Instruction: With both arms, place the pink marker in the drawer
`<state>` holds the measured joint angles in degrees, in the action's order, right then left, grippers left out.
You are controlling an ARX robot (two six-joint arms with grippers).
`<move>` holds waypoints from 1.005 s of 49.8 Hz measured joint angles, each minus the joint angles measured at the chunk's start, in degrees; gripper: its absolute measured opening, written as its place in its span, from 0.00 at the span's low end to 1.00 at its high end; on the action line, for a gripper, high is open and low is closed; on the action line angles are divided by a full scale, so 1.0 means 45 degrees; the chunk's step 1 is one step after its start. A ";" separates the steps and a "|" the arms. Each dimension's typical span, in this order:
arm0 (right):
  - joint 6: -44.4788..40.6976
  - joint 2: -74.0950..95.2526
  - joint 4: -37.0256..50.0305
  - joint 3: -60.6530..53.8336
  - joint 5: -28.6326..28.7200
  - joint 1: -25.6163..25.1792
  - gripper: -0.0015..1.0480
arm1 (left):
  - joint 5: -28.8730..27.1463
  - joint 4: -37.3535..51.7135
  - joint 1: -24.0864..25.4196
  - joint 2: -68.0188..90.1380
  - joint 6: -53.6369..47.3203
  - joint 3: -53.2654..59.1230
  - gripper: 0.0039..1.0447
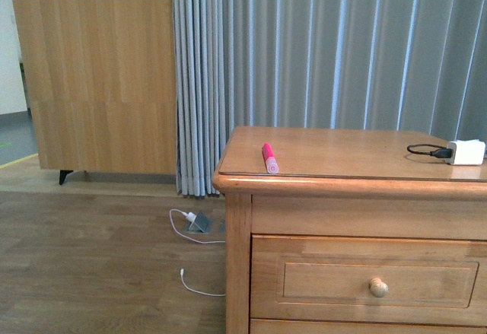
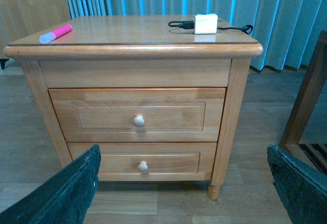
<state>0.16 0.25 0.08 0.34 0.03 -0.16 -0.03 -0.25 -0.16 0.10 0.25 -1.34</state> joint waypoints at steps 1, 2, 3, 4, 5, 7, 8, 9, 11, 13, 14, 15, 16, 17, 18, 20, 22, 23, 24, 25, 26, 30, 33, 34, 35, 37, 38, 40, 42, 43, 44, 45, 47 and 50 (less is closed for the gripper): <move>0.0000 0.0000 0.0000 0.0000 0.0000 0.0000 0.92 | 0.0000 0.0000 0.0000 0.0000 0.0005 0.0000 0.94; 0.0000 0.0000 0.0000 0.0000 0.0000 0.0000 0.92 | 0.0000 0.0000 0.0000 0.0000 0.0000 0.0000 0.94; 0.0000 0.0000 0.0000 0.0000 0.0000 0.0000 0.92 | 0.0005 0.0000 0.0000 0.0000 0.0000 0.0000 0.94; 0.0000 0.0000 0.0000 0.0000 0.0000 0.0000 0.92 | 0.0000 0.0000 0.0000 0.0000 0.0000 0.0000 0.94; 0.0000 0.0000 0.0000 0.0000 0.0000 0.0000 0.92 | 0.0000 0.0000 0.0000 0.0000 0.0000 0.0000 0.94; 0.0000 0.0000 0.0000 0.0000 0.0000 0.0000 0.92 | 0.0000 0.0000 0.0000 0.0000 0.0000 0.0000 0.94; -0.0005 0.0000 0.0000 0.0000 0.0000 0.0000 0.92 | 0.0005 0.0000 0.0000 0.0000 0.0000 0.0000 0.94; -0.0005 0.0000 0.0000 0.0000 0.0000 0.0000 0.92 | 0.0005 0.0000 0.0000 0.0000 0.0000 0.0000 0.94; 0.0000 0.0000 0.0000 0.0000 0.0000 0.0000 0.92 | 0.0005 0.0000 0.0000 0.0000 0.0000 0.0000 0.94; -0.0005 0.0000 0.0000 0.0000 0.0000 0.0000 0.92 | 0.0000 0.0000 0.0000 0.0000 0.0000 0.0000 0.94; 0.0000 0.0000 0.0000 0.0000 0.0000 0.0000 0.92 | 0.0000 0.0000 0.0000 0.0000 0.0000 0.0000 0.94; 0.0000 0.0000 0.0000 0.0000 0.0000 0.0000 0.92 | 0.0000 0.0000 0.0000 0.0000 0.0000 0.0000 0.94; 0.0000 0.0000 0.0000 0.0000 0.0000 0.0000 0.92 | 0.0005 0.0000 0.0000 0.0000 0.0000 0.0000 0.94; 0.0000 0.0000 0.0000 0.0000 0.0000 0.0000 0.92 | 0.0005 0.0000 0.0000 0.0000 0.0000 0.0000 0.94; 0.0000 0.0000 0.0000 0.0000 0.0000 0.0000 0.92 | 0.0005 0.0000 0.0000 0.0000 0.0000 0.0000 0.94; 0.0000 0.0000 0.0000 0.0000 0.0000 0.0000 0.92 | 0.0000 0.0000 0.0000 0.0000 0.0005 0.0000 0.94; -0.0005 0.0000 0.0000 0.0000 0.0000 0.0000 0.92 | 0.0005 0.0000 0.0000 0.0000 0.0000 0.0000 0.94; -0.0005 0.0000 0.0000 0.0000 0.0000 0.0000 0.92 | 0.0005 0.0000 0.0000 0.0000 0.0005 0.0000 0.94; 0.0000 0.0000 0.0000 0.0000 0.0000 0.0000 0.92 | 0.0005 0.0000 0.0000 0.0000 0.0000 0.0000 0.94; 0.0000 0.0000 0.0000 0.0000 0.0000 0.0000 0.92 | 0.0005 0.0000 0.0000 0.0000 0.0005 0.0000 0.94; -0.0005 0.0000 0.0000 0.0000 0.0000 0.0000 0.92 | 0.0005 0.0000 0.0000 0.0000 0.0000 0.0000 0.94; 0.0000 0.0000 0.0000 0.0000 0.0000 0.0000 0.92 | 0.0005 0.0000 0.0000 0.0000 0.0000 0.0000 0.94; -0.0005 0.0000 0.0000 0.0000 0.0000 0.0000 0.92 | 0.0005 0.0000 0.0000 0.0000 0.0000 0.0000 0.94; 0.0000 0.0000 0.0000 0.0000 0.0000 0.0000 0.92 | 0.0000 0.0000 0.0000 0.0000 0.0005 0.0000 0.94; -0.0005 0.0000 0.0000 0.0000 0.0000 0.0000 0.92 | 0.0005 0.0000 0.0000 0.0000 0.0000 0.0000 0.94; 0.0000 0.0000 0.0000 0.0000 0.0000 0.0000 0.92 | 0.0005 0.0000 0.0000 0.0000 0.0000 0.0000 0.94; 0.0000 0.0000 0.0000 0.0000 0.0000 0.0000 0.92 | 0.0005 0.0000 0.0000 0.0000 0.0000 0.0000 0.94; 0.0000 0.0000 0.0000 0.0000 0.0000 0.0000 0.92 | 0.0005 0.0000 0.0000 0.0000 0.0000 0.0000 0.94; 0.0000 0.0000 0.0000 0.0000 0.0000 0.0000 0.92 | 0.0005 0.0000 0.0000 0.0000 0.0000 0.0000 0.94; 0.0000 0.0000 0.0000 0.0000 0.0000 0.0000 0.92 | 0.0005 0.0000 0.0000 0.0000 0.0000 0.0000 0.94; 0.0000 0.0000 0.0000 0.0000 0.0000 0.0000 0.92 | 0.0005 0.0000 0.0000 0.0000 0.0005 0.0000 0.94; -0.0005 0.0000 0.0000 0.0000 0.0000 0.0000 0.92 | 0.0005 0.0000 0.0000 0.0000 0.0000 0.0000 0.94; 0.0000 0.0000 0.0000 0.0000 0.0000 0.0000 0.92 | 0.0000 0.0000 0.0000 0.0000 0.0000 0.0000 0.94; -0.0005 0.0000 0.0000 0.0000 0.0000 0.0000 0.92 | 0.0005 0.0000 0.0000 0.0000 0.0000 0.0000 0.94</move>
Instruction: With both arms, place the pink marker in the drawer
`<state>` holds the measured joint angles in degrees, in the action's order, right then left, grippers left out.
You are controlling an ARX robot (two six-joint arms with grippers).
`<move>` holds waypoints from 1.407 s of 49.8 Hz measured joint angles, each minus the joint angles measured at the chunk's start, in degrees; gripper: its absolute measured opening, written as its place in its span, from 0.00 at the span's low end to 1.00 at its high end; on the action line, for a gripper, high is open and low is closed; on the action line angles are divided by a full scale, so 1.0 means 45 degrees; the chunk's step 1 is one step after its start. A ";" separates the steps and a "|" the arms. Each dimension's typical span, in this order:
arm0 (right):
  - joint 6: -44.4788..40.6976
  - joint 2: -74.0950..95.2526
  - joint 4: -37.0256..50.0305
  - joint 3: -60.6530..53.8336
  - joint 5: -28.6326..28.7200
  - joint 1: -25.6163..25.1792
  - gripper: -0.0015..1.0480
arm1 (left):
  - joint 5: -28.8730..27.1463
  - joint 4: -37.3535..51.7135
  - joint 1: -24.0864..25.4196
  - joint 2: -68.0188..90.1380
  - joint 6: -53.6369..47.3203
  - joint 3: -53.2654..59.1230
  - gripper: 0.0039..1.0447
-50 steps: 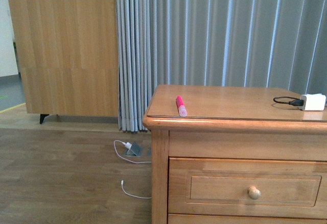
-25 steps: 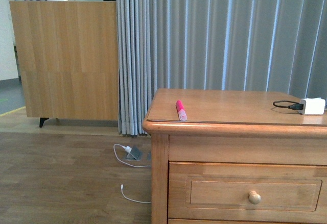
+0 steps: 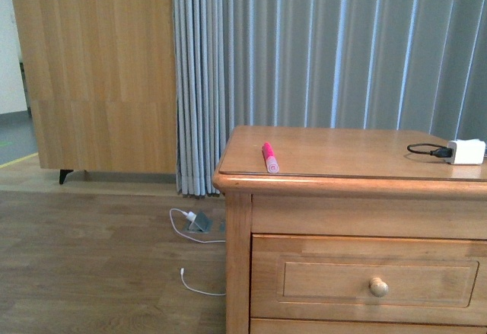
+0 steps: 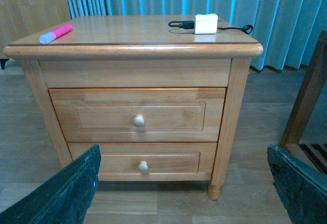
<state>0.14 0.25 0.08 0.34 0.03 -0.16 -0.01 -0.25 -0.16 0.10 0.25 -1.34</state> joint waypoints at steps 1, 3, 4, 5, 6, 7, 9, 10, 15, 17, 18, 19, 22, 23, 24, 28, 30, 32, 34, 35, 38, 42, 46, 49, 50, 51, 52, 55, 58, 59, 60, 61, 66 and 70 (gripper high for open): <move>0.0000 0.0000 0.0000 0.0000 0.0000 0.0000 0.92 | 0.0000 0.0000 0.0000 0.0000 0.0000 0.0000 0.94; 0.0005 0.0000 0.0000 0.0000 0.0000 0.0000 0.92 | 0.0000 0.0000 0.0000 0.0000 0.0000 0.0000 0.94; 0.0000 0.0000 0.0000 0.0000 0.0000 0.0000 0.92 | 0.0000 0.0000 0.0000 0.0000 0.0000 0.0000 0.94; 0.0000 0.0000 0.0000 0.0000 0.0000 0.0000 0.92 | 0.0000 0.0000 0.0000 0.0000 0.0000 0.0000 0.94; 0.0005 0.0000 0.0000 0.0000 0.0000 0.0000 0.92 | -0.0005 0.0000 0.0000 0.0000 0.0000 0.0000 0.94; 0.0005 0.0000 0.0000 0.0000 0.0000 0.0000 0.92 | -0.0005 0.0000 0.0000 0.0000 0.0000 0.0000 0.94; 0.0005 0.0000 0.0000 0.0000 0.0000 0.0000 0.92 | -0.0005 0.0000 0.0000 0.0000 0.0000 0.0000 0.94; 0.0005 0.0000 0.0000 0.0000 0.0000 0.0000 0.92 | 0.0000 0.0000 0.0000 0.0000 0.0000 0.0000 0.94; 0.0005 0.0000 0.0000 0.0000 0.0000 0.0000 0.92 | 0.0000 0.0000 0.0000 0.0000 0.0000 0.0000 0.94; 0.0005 0.0000 0.0000 0.0000 0.0000 0.0000 0.92 | 0.0000 0.0000 0.0000 0.0000 0.0000 0.0000 0.94; 0.0000 0.0000 0.0000 0.0000 0.0000 0.0000 0.92 | 0.0000 0.0000 0.0000 0.0000 0.0000 0.0000 0.94; 0.0000 0.0000 0.0000 0.0000 0.0000 0.0000 0.92 | -0.0005 0.0000 0.0000 0.0000 0.0000 0.0000 0.94; 0.0000 0.0000 0.0000 0.0000 0.0000 0.0000 0.92 | 0.0000 0.0000 0.0000 0.0000 0.0000 0.0000 0.94; 0.0005 0.0000 0.0000 0.0000 0.0000 0.0000 0.92 | 0.0000 0.0000 0.0000 0.0000 0.0000 0.0000 0.94; 0.0005 0.0000 0.0000 0.0000 0.0000 0.0000 0.92 | -0.0005 0.0000 0.0000 0.0000 0.0000 0.0000 0.94; 0.0073 0.0136 -0.0325 0.0087 0.0170 -0.0010 0.92 | 0.0000 0.0000 0.0000 0.0000 0.0000 0.0000 0.94; 0.0194 0.0627 -0.1535 0.0525 0.0466 -0.0019 0.92 | -0.0005 0.0000 0.0000 0.0000 0.0005 0.0000 0.94; 0.0374 0.1258 -0.2424 0.0860 0.0573 -0.0029 0.92 | 0.0005 0.0000 0.0000 0.0000 0.0000 0.0000 0.94; 0.0568 0.1773 -0.2851 0.0996 0.0646 -0.0024 0.92 | 0.0000 0.0000 0.0000 0.0000 0.0000 0.0000 0.94; 0.0631 0.1962 -0.2895 0.1015 0.0641 -0.0015 0.92 | 0.0000 0.0000 0.0000 0.0000 0.0000 0.0000 0.94; 0.0831 0.2584 -0.2832 0.1151 0.0593 0.0049 0.92 | 0.0000 0.0000 0.0000 0.0000 0.0005 0.0000 0.94; 0.1122 0.4104 -0.1817 0.1719 0.0578 0.0296 0.92 | 0.0000 0.0000 0.0000 0.0000 0.0005 0.0000 0.94; 0.1161 0.6533 -0.0049 0.2331 0.0423 0.0665 0.92 | -0.0005 0.0000 0.0000 0.0000 0.0005 0.0000 0.94; 0.1311 0.7990 0.0899 0.2628 0.0423 0.0850 0.92 | 0.0000 0.0000 0.0000 0.0000 0.0000 0.0000 0.94; 0.1379 0.8621 0.1263 0.2764 0.0393 0.0937 0.92 | 0.0000 0.0000 0.0000 0.0000 0.0000 0.0000 0.94; 0.1452 0.9500 0.1768 0.2968 0.0253 0.1088 0.92 | 0.0000 0.0000 0.0000 0.0000 0.0000 0.0000 0.94; 0.1511 1.0258 0.2186 0.3177 0.0068 0.1258 0.92 | 0.0000 0.0000 0.0000 0.0000 0.0000 0.0000 0.94; 0.1617 1.2245 0.3196 0.3929 -0.0413 0.1797 0.92 | 0.0000 0.0000 0.0000 0.0000 0.0000 0.0000 0.94; 0.1807 1.4086 0.3929 0.4877 -0.0840 0.2322 0.92 | 0.0000 0.0000 0.0000 0.0000 0.0000 0.0000 0.94; 0.1841 1.4547 0.4090 0.5134 -0.0957 0.2438 0.92 | 0.0000 0.0000 0.0000 0.0000 0.0005 0.0000 0.94; 0.1889 1.4974 0.4226 0.5396 -0.1054 0.2550 0.92 | 0.0000 0.0000 0.0000 0.0000 0.0000 0.0000 0.94; 0.1962 1.5625 0.4420 0.5795 -0.1171 0.2705 0.92 | 0.0000 0.0000 0.0000 0.0000 0.0000 0.0000 0.94; 0.2093 1.7529 0.4920 0.6980 -0.1535 0.3075 0.92 | 0.0000 0.0000 0.0000 0.0000 0.0000 0.0000 0.94; 0.2132 1.9550 0.5396 0.8223 -0.1802 0.3356 0.92 | 0.0000 0.0000 0.0000 0.0000 0.0000 0.0000 0.94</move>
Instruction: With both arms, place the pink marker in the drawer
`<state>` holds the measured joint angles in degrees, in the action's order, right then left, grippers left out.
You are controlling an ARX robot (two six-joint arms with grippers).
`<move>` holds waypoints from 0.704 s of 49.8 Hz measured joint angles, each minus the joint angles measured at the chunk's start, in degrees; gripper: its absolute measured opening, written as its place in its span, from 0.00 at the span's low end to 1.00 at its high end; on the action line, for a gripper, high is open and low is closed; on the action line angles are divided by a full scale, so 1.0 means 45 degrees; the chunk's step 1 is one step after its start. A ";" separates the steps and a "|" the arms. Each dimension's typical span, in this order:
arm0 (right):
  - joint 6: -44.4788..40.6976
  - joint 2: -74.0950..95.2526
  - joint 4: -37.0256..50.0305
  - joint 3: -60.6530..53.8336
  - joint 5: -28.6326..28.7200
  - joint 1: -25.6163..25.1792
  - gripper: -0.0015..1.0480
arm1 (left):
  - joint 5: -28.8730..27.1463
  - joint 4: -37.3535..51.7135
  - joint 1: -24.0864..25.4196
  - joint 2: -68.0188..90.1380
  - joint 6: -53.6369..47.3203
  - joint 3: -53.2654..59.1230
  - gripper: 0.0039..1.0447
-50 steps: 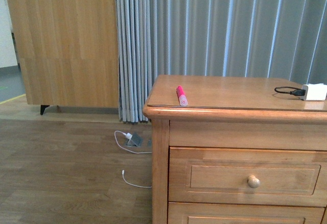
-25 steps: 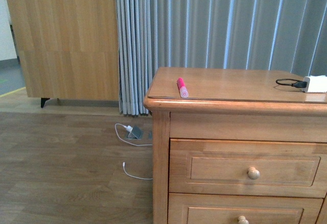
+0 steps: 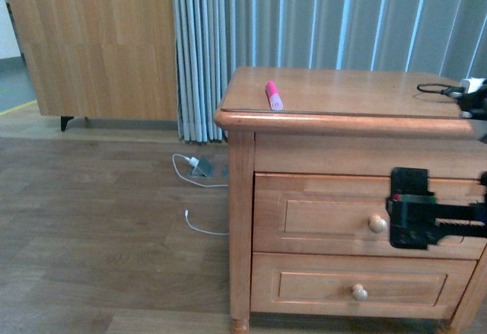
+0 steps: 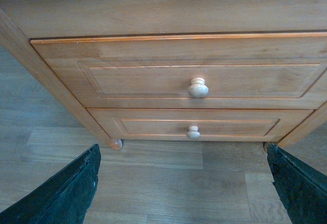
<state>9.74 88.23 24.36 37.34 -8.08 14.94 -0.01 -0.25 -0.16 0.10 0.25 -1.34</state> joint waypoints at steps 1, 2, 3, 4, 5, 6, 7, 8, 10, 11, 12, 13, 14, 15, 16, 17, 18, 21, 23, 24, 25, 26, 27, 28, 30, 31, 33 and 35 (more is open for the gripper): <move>-0.0029 0.0602 0.0121 0.0398 -0.0083 0.0053 0.92 | 0.0000 0.0000 0.0000 0.0000 0.0000 0.0000 0.94; -0.0073 0.1171 0.0267 0.0787 -0.0146 0.0087 0.92 | 0.0000 0.0000 0.0000 0.0000 0.0000 0.0000 0.94; -0.0102 0.1545 0.0355 0.1044 -0.0160 0.0102 0.92 | 0.0000 0.0000 0.0000 0.0000 0.0000 0.0000 0.94; -0.0136 0.2069 0.0447 0.1418 -0.0199 0.0107 0.92 | 0.0000 0.0000 0.0000 0.0000 0.0005 0.0000 0.94; -0.0160 0.2404 0.0505 0.1651 -0.0238 0.0107 0.92 | 0.0000 0.0000 0.0000 0.0000 0.0000 0.0000 0.94; -0.0175 0.2739 0.0578 0.1894 -0.0253 0.0102 0.92 | 0.0000 0.0000 0.0000 0.0000 0.0005 0.0000 0.94; -0.0194 0.3060 0.0646 0.2123 -0.0238 0.0097 0.92 | 0.0000 0.0000 0.0000 0.0000 0.0000 0.0000 0.94; -0.0194 0.3371 0.0709 0.2341 -0.0214 0.0078 0.92 | 0.0000 0.0000 0.0000 0.0000 0.0005 0.0000 0.94; -0.0204 0.3808 0.0782 0.2642 -0.0189 0.0049 0.92 | 0.0000 0.0000 0.0000 0.0000 0.0000 0.0000 0.94; -0.0214 0.4095 0.0835 0.2841 -0.0194 0.0029 0.92 | 0.0000 0.0000 0.0000 0.0000 0.0005 0.0000 0.94; -0.0238 0.4362 0.0879 0.3031 -0.0194 0.0015 0.92 | 0.0000 0.0000 0.0000 0.0000 0.0000 0.0000 0.94; -0.0253 0.4498 0.0908 0.3123 -0.0194 0.0005 0.92 | 0.0000 0.0000 0.0000 0.0000 0.0000 0.0000 0.94; -0.0267 0.4750 0.0952 0.3303 -0.0189 -0.0010 0.92 | 0.0000 0.0000 0.0000 0.0000 0.0000 0.0000 0.94; -0.0316 0.5003 0.0996 0.3473 -0.0189 -0.0034 0.92 | 0.0000 0.0000 0.0000 0.0000 0.0000 0.0000 0.94; -0.0379 0.5246 0.1049 0.3643 -0.0194 -0.0053 0.92 | 0.0000 0.0000 0.0000 0.0000 0.0005 0.0000 0.94; -0.0413 0.5479 0.1103 0.3818 -0.0194 -0.0073 0.92 | 0.0000 0.0000 0.0000 0.0000 0.0000 0.0000 0.94; -0.0413 0.5591 0.1122 0.3900 -0.0194 -0.0087 0.92 | 0.0000 0.0000 0.0000 0.0000 0.0000 0.0000 0.94; -0.0471 0.6139 0.1185 0.4303 -0.0209 -0.0155 0.92 | 0.0000 0.0000 0.0000 0.0000 0.0000 0.0000 0.94; -0.0573 0.6538 0.1292 0.4600 -0.0243 -0.0214 0.92 | 0.0000 0.0000 0.0000 0.0000 0.0000 0.0000 0.94; -0.0612 0.6732 0.1326 0.4745 -0.0243 -0.0248 0.92 | 0.0000 0.0000 0.0000 0.0000 0.0000 0.0000 0.94; -0.0631 0.6819 0.1345 0.4809 -0.0243 -0.0262 0.92 | 0.0000 0.0000 0.0000 0.0000 0.0000 0.0000 0.94; -0.0665 0.6994 0.1389 0.4935 -0.0248 -0.0291 0.92 | 0.0000 0.0000 0.0000 0.0000 0.0000 0.0000 0.94; -0.0695 0.7159 0.1423 0.5051 -0.0248 -0.0325 0.92 | 0.0000 0.0000 0.0000 0.0000 0.0000 0.0000 0.94; -0.0733 0.7305 0.1452 0.5153 -0.0248 -0.0355 0.92 | 0.0000 0.0000 0.0000 0.0000 0.0000 0.0000 0.94; -0.0748 0.7499 0.1491 0.5294 -0.0277 -0.0408 0.92 | 0.0000 0.0000 0.0000 0.0000 0.0000 0.0000 0.94; -0.0777 0.7630 0.1506 0.5387 -0.0301 -0.0437 0.92 | 0.0000 0.0000 0.0000 0.0000 0.0000 0.0000 0.94; -0.0821 0.7805 0.1525 0.5523 -0.0335 -0.0486 0.92 | 0.0000 0.0000 0.0000 0.0000 0.0000 0.0000 0.94; -0.0845 0.7961 0.1540 0.5659 -0.0350 -0.0529 0.92 | 0.0000 0.0000 0.0000 0.0000 0.0005 0.0000 0.94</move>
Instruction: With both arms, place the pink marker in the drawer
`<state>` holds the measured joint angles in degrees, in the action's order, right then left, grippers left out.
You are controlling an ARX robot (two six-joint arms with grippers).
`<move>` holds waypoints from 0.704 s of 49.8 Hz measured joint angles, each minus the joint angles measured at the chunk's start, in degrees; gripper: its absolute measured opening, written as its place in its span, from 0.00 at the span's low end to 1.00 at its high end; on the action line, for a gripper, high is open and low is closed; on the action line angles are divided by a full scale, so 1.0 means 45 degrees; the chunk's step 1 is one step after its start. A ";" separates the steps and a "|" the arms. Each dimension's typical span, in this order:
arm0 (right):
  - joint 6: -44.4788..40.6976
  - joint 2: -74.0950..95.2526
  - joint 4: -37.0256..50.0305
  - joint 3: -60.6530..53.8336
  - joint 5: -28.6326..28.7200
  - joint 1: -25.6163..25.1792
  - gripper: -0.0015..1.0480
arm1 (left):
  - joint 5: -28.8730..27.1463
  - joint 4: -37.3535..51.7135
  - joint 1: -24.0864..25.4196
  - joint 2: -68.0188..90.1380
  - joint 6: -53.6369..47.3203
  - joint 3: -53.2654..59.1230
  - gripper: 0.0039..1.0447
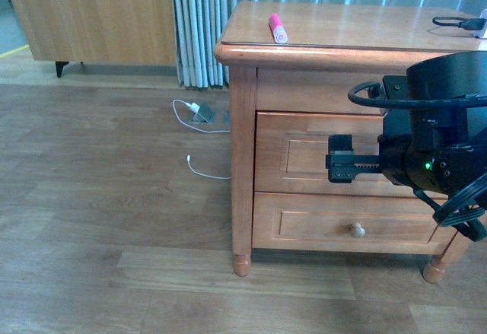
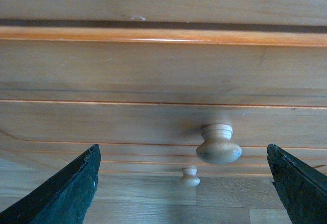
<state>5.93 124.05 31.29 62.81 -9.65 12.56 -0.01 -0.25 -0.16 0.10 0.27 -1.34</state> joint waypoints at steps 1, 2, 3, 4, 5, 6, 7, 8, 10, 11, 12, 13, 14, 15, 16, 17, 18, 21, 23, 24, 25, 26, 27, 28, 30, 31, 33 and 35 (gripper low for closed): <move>-0.0019 0.0097 0.0005 0.0092 -0.0005 -0.0029 0.92 | 0.0000 0.0000 0.0000 0.0000 0.0000 0.0000 0.94; -0.0024 0.0189 0.0034 0.0165 -0.0039 -0.0049 0.92 | 0.0000 0.0000 0.0000 0.0000 -0.0005 0.0000 0.94; -0.0044 0.0272 0.0068 0.0228 -0.0073 -0.0078 0.92 | 0.0000 0.0000 0.0000 0.0000 -0.0005 0.0000 0.94; -0.0053 0.0340 0.0102 0.0277 -0.0102 -0.0107 0.92 | 0.0000 0.0000 0.0000 0.0000 -0.0005 0.0000 0.94; -0.0063 0.0408 0.0136 0.0321 -0.0165 -0.0131 0.92 | 0.0000 0.0000 0.0000 0.0000 -0.0005 0.0000 0.94; -0.0068 0.0432 0.0146 0.0345 -0.0185 -0.0146 0.92 | 0.0000 0.0000 0.0000 0.0000 -0.0005 0.0000 0.94; -0.0068 0.0481 0.0146 0.0389 -0.0185 -0.0165 0.92 | 0.0000 0.0000 0.0000 0.0000 -0.0005 0.0000 0.94; -0.0068 0.0529 0.0146 0.0437 -0.0185 -0.0189 0.92 | 0.0000 0.0000 0.0000 0.0000 -0.0005 0.0000 0.94; -0.0078 0.0597 0.0155 0.0510 -0.0189 -0.0219 0.92 | 0.0000 0.0000 0.0000 0.0000 0.0000 0.0000 0.94; -0.0087 0.0631 0.0155 0.0554 -0.0194 -0.0238 0.92 | 0.0000 0.0000 0.0000 0.0000 -0.0005 0.0000 0.94; -0.0107 0.0675 0.0155 0.0607 -0.0209 -0.0253 0.92 | 0.0000 0.0000 0.0000 0.0000 0.0000 0.0000 0.94; -0.0141 0.0695 0.0155 0.0656 -0.0223 -0.0267 0.92 | 0.0000 0.0000 0.0000 0.0000 0.0000 0.0000 0.94; -0.0180 0.0758 0.0175 0.0724 -0.0223 -0.0291 0.92 | 0.0000 0.0000 0.0000 0.0000 -0.0005 0.0000 0.94; -0.0228 0.0787 0.0175 0.0743 -0.0219 -0.0301 0.92 | 0.0000 0.0000 0.0000 0.0000 -0.0005 0.0000 0.94; -0.0238 0.0801 0.0180 0.0753 -0.0219 -0.0301 0.92 | 0.0000 0.0000 0.0000 0.0000 -0.0005 0.0000 0.94; -0.0262 0.0835 0.0175 0.0777 -0.0219 -0.0311 0.92 | 0.0000 0.0000 0.0000 0.0000 -0.0005 0.0000 0.94; -0.0282 0.0865 0.0180 0.0801 -0.0219 -0.0311 0.92 | 0.0000 0.0000 0.0000 0.0000 -0.0005 0.0000 0.94; -0.0306 0.0923 0.0175 0.0845 -0.0209 -0.0325 0.92 | 0.0000 0.0000 0.0000 0.0000 -0.0005 0.0000 0.94; -0.0325 0.0981 0.0165 0.0879 -0.0204 -0.0321 0.92 | 0.0000 0.0000 0.0000 0.0000 -0.0005 0.0000 0.94; -0.0325 0.1001 0.0151 0.0889 -0.0204 -0.0321 0.92 | 0.0000 0.0000 0.0000 0.0000 0.0000 0.0000 0.94; -0.0325 0.1025 0.0126 0.0913 -0.0199 -0.0321 0.92 | 0.0000 0.0000 0.0000 0.0000 -0.0005 0.0000 0.94; -0.0335 0.1044 0.0112 0.0928 -0.0204 -0.0321 0.92 | 0.0000 0.0000 0.0000 0.0000 -0.0005 0.0000 0.94; -0.0350 0.1064 0.0112 0.0933 -0.0214 -0.0321 0.92 | 0.0000 0.0000 0.0000 0.0000 -0.0005 0.0000 0.94; -0.0350 0.1078 0.0112 0.0937 -0.0219 -0.0325 0.92 | 0.0000 0.0000 0.0000 0.0000 -0.0005 0.0000 0.94; -0.0345 0.1083 0.0112 0.0937 -0.0223 -0.0335 0.92 | 0.0000 0.0000 0.0000 0.0000 0.0000 0.0000 0.94; -0.0345 0.1083 0.0121 0.0937 -0.0228 -0.0335 0.92 | 0.0000 0.0000 0.0000 0.0000 -0.0005 0.0000 0.94; -0.0350 0.1083 0.0136 0.0937 -0.0233 -0.0345 0.92 | 0.0000 0.0000 0.0000 0.0000 -0.0005 0.0000 0.94; -0.0355 0.1083 0.0141 0.0937 -0.0233 -0.0355 0.88 | 0.0000 0.0000 0.0000 0.0000 -0.0005 0.0000 0.94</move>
<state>4.34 128.92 31.92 67.02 -10.70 10.96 -0.01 -0.25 -0.16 0.10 0.25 -1.34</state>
